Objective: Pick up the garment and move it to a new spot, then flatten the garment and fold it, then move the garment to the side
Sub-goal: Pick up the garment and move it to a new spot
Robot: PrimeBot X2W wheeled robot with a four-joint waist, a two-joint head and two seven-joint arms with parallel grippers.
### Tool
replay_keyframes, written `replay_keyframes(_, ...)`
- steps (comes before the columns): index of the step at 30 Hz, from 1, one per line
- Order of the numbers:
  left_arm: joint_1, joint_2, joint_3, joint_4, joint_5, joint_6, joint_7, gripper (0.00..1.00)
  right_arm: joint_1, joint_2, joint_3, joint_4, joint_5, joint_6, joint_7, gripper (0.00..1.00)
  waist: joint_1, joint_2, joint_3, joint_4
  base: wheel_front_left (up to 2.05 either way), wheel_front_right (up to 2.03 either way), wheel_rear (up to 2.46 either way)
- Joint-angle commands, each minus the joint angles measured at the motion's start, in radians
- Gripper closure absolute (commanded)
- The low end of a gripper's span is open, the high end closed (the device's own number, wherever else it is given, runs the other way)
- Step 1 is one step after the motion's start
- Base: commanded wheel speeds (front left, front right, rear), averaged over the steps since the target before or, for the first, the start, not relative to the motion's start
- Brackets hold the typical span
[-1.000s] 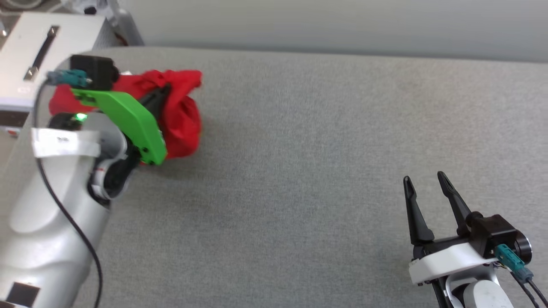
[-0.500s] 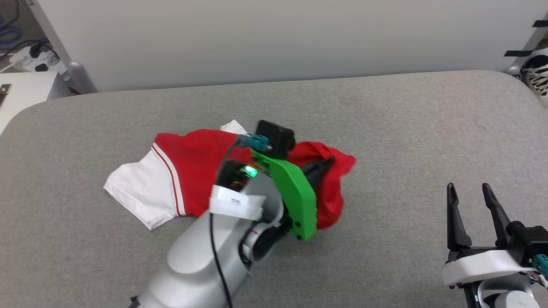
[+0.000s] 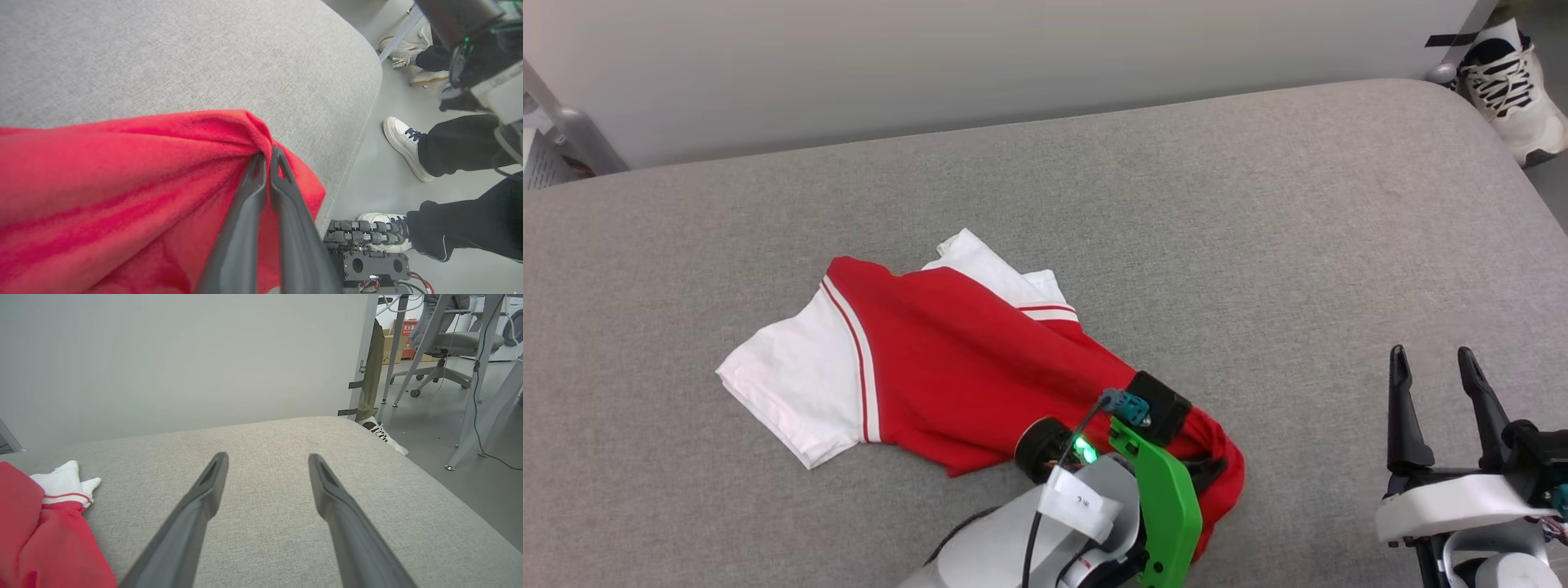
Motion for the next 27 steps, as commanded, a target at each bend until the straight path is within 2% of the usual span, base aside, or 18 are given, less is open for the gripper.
replay_keyframes(1, -0.001, -0.002, -0.013, 0.024, -0.005, 0.012, -0.013, 0.00, -0.014, 0.002, 0.008, 0.006, 0.005, -0.001, -0.002, 0.00, 0.0000, 0.0000, 0.012, 0.002, 0.00, 0.00, 0.00)
replay_keyframes(7, -0.030, -0.002, -0.038, 0.091, -0.032, 0.016, -0.070, 0.00, -0.016, 0.002, 0.018, 0.027, 0.007, -0.001, -0.005, 0.00, 0.0000, 0.0000, -0.003, 0.039, 0.00, 0.00, 0.00)
replay_keyframes(13, -0.066, -0.001, 0.008, 0.127, -0.065, 0.026, -0.156, 0.00, -0.002, 0.002, 0.019, 0.041, 0.002, -0.001, -0.007, 0.00, 0.0000, 0.0000, -0.059, 0.094, 0.00, 0.00, 0.00)
replay_keyframes(15, -0.080, 0.017, 0.031, 0.133, -0.061, 0.033, -0.192, 0.00, 0.009, 0.002, 0.018, 0.043, -0.002, -0.001, -0.007, 0.00, 0.0000, 0.0000, -0.083, 0.114, 0.00, 0.00, 0.00)
replay_keyframes(21, -0.079, 0.131, 0.116, 0.099, -0.054, 0.072, -0.320, 0.00, 0.044, 0.002, 0.036, 0.033, -0.008, -0.001, 0.008, 0.00, 0.0000, 0.0000, -0.140, 0.163, 0.00, 0.00, 0.00)
replay_keyframes(27, 0.036, 0.297, 0.207, -0.014, -0.031, 0.125, -0.432, 0.00, 0.083, -0.007, 0.067, 0.021, 0.000, -0.001, 0.023, 0.00, 0.0000, 0.0000, -0.173, 0.198, 0.00, 0.00, 0.00)
